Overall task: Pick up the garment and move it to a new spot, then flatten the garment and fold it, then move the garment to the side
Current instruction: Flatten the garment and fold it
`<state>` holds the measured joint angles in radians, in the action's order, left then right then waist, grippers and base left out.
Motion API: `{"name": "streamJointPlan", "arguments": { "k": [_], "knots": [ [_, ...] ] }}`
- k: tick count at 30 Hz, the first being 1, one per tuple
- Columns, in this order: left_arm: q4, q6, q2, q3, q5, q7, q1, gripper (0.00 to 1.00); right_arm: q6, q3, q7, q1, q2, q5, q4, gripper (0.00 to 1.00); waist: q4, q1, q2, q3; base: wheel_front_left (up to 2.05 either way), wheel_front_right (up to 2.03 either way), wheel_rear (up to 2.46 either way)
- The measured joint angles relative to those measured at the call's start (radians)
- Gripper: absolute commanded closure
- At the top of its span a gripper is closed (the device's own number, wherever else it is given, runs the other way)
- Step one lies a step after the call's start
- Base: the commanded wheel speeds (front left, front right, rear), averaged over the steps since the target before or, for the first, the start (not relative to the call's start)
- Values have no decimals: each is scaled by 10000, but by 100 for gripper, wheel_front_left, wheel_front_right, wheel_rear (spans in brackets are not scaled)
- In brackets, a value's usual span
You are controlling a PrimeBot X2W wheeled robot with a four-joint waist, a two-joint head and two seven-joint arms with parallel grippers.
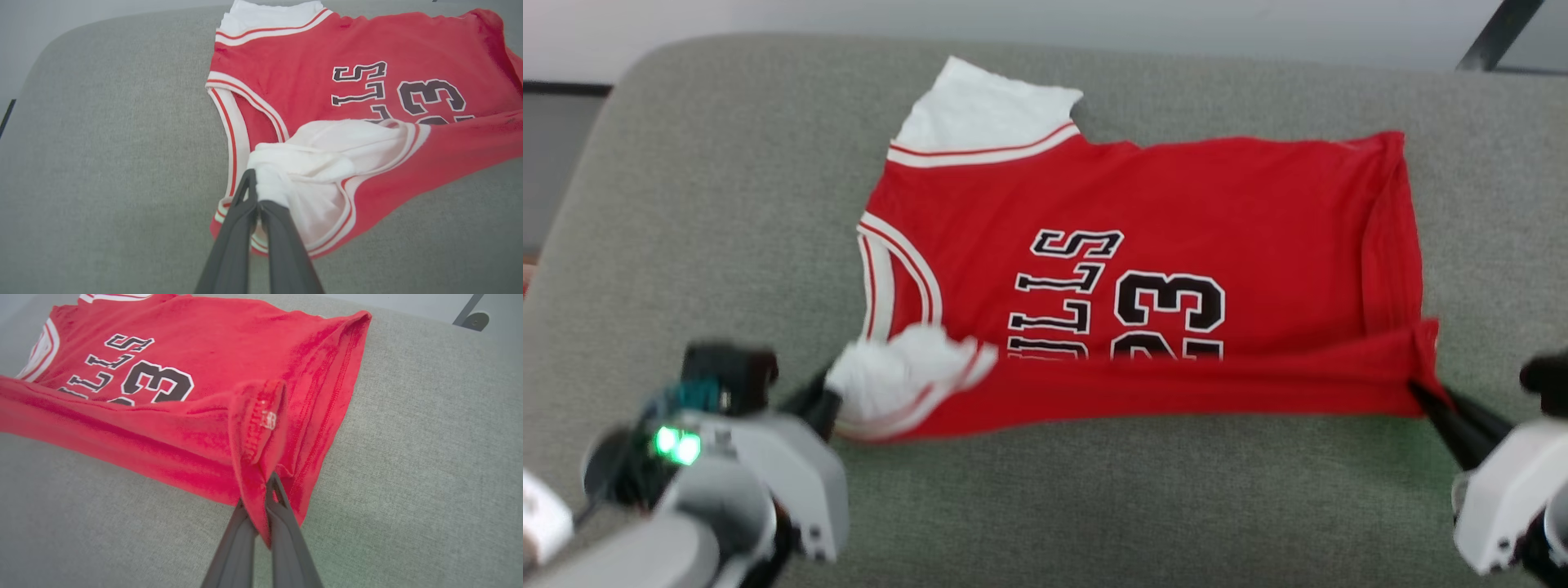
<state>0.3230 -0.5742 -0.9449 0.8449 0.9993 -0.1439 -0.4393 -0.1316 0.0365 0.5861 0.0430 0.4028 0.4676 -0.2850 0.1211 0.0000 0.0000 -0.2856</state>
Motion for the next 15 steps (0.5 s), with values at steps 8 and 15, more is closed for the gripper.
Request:
{"name": "streamJointPlan", "arguments": {
  "k": [8, 15],
  "knots": [
    [-1567, 1432, 539, 336, -742, -1244, -2562, 100, 2, 12, 757, 1923, -291, -570, 832, 100, -120, 0, 0, -723, 0, 0, 0],
    [-3847, 2846, 1478, 654, -587, -1969, -3887, 100, 0, 374, 1350, 3136, -387, -734, 1973, 100, -247, 0, 0, -1282, 0, 0, 0]
  ]
}}
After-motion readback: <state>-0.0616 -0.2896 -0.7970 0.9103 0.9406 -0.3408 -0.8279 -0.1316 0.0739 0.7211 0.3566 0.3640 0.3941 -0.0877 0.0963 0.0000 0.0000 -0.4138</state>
